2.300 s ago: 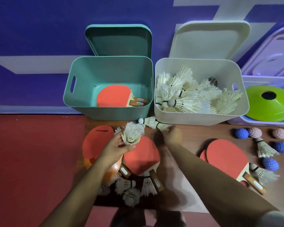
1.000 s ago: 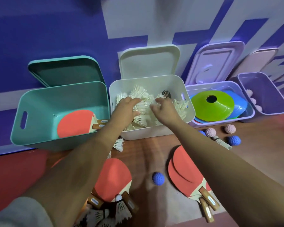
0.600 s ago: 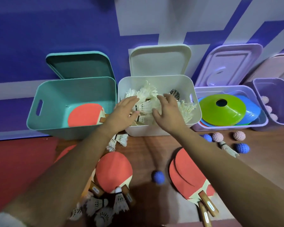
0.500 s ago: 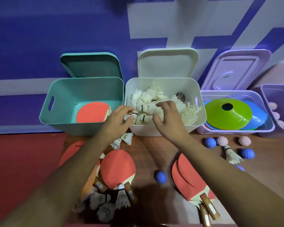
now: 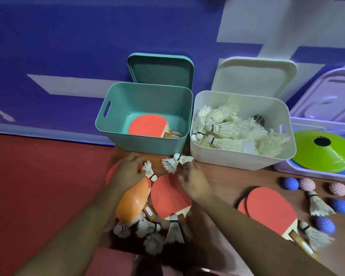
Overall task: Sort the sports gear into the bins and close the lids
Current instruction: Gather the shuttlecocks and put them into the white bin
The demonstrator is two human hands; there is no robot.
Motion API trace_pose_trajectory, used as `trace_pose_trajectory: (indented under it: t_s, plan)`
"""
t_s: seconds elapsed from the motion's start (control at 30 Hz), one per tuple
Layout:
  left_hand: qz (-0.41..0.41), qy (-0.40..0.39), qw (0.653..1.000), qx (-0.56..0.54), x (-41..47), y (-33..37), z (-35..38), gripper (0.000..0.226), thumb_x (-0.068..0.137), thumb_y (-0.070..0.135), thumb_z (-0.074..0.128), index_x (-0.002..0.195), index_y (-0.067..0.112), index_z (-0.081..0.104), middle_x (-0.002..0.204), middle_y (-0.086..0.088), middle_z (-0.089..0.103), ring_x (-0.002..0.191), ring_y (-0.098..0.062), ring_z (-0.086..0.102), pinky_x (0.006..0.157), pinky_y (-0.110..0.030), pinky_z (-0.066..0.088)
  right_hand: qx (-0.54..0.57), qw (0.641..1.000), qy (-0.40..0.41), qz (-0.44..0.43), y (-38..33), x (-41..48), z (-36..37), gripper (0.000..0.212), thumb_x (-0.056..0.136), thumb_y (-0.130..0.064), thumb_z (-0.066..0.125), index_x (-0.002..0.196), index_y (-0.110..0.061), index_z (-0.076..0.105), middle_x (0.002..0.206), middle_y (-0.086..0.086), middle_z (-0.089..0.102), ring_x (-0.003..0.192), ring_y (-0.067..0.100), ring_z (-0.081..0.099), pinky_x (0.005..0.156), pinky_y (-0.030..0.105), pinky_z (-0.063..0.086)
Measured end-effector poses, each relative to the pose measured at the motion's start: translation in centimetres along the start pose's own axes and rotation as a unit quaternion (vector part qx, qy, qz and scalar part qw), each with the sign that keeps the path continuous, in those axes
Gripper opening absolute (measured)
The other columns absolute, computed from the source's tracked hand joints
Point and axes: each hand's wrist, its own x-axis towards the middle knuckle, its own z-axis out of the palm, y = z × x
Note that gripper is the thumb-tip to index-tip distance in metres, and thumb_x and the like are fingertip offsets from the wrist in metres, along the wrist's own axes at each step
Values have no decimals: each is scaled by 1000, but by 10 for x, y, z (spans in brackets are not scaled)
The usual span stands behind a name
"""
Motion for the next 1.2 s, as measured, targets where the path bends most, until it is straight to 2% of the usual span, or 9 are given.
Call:
trace_pose_trajectory:
  t_s: [0.1,0.2,0.33,0.57,0.7,0.8,1.0,1.1,1.2]
  plan:
    - [53,-96,989,100,29,-17,0,62,80,38,66,139,38,46,145,2,37,135,-20,36,106,-37,29,-36,999,23,23,-12,22,21,50,89,-24,57,135,-12,41,126,17,45,104,38,59,92,42,48]
    - [114,-157,969,153,47,-29,9,71,78,43,66,143,41,39,152,2,30,139,-20,28,110,-37,22,-66,996,28,55,-20,41,40,55,92,-31,54,142,-25,32,123,16,44,97,41,62,85,45,52]
    - [190,-162,947,200,56,-37,23,61,78,45,63,137,36,48,138,2,45,131,-20,37,107,-37,24,-120,987,41,103,-26,61,56,48,92,-25,53,138,-20,39,124,13,47,108,38,58,84,44,51]
    - [207,-159,950,172,75,-39,42,41,80,38,64,119,23,58,126,-7,44,121,-26,46,101,-37,32,-202,965,116,124,-32,72,68,27,83,-14,54,110,-11,56,104,11,58,93,35,63,68,37,47]
    - [237,-150,955,99,79,-48,42,38,74,40,71,106,20,62,118,-7,42,113,-27,47,98,-38,38,-193,952,210,108,-39,66,68,10,89,-14,51,92,-9,59,93,13,60,77,39,64,56,35,36]
    - [244,-151,958,29,78,-46,40,39,75,33,76,104,13,60,119,-9,45,111,-29,50,97,-38,41,-132,952,258,95,-41,54,64,12,91,-19,52,86,-11,59,88,12,59,69,40,61,52,35,37]
    - [184,-110,962,-167,72,-26,30,38,79,29,78,100,8,55,96,-4,65,89,-21,61,72,-27,37,-6,940,327,96,-44,22,45,10,92,-16,54,89,-12,62,80,8,66,73,29,60,60,36,43]
    - [103,-142,937,-301,66,-9,24,41,89,29,66,124,10,54,116,1,61,110,-12,56,93,-22,39,99,933,323,122,-45,5,34,14,95,-21,54,84,-15,61,64,1,62,63,22,58,58,36,43]
    - [-10,-162,885,-437,55,5,16,41,97,28,52,136,15,51,137,2,53,127,-12,46,110,-26,30,281,896,314,142,-54,-8,23,15,95,-12,55,84,-6,63,62,6,61,54,16,56,54,31,47]
